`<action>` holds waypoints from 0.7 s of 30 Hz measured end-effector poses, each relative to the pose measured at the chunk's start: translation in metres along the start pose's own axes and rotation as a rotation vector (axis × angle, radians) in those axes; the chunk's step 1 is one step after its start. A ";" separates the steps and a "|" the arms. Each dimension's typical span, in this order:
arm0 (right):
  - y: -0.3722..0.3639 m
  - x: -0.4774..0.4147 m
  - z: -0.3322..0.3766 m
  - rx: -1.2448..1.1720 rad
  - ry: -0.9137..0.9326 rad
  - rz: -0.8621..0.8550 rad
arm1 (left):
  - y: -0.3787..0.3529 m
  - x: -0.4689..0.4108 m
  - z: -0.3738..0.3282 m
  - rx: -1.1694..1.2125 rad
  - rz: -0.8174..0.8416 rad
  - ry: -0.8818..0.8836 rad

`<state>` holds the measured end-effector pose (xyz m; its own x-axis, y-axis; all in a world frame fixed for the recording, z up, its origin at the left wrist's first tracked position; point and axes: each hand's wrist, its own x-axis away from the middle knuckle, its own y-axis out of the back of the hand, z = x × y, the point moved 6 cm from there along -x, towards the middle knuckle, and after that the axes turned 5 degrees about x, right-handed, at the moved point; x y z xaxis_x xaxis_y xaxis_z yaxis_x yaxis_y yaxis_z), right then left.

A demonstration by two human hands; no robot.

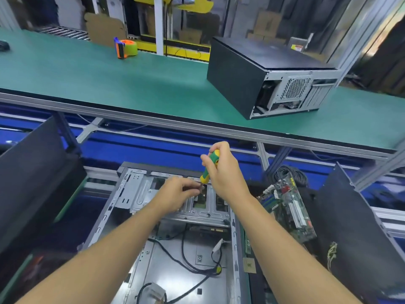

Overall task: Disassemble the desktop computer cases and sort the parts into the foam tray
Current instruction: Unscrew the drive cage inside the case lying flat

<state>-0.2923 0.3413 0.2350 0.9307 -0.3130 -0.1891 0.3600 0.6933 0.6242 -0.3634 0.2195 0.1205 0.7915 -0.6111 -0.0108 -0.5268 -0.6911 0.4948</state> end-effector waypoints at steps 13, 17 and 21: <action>-0.008 -0.003 -0.005 0.031 0.013 0.053 | -0.004 -0.010 0.010 0.022 0.030 0.015; -0.010 -0.005 -0.006 0.048 -0.010 0.079 | -0.004 -0.010 0.012 0.032 0.037 0.021; -0.013 -0.011 -0.003 0.207 0.040 0.135 | -0.002 -0.010 0.016 0.041 0.054 0.025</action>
<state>-0.3065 0.3378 0.2267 0.9728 -0.1975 -0.1211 0.2153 0.5781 0.7871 -0.3749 0.2213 0.1059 0.7685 -0.6388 0.0368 -0.5812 -0.6728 0.4577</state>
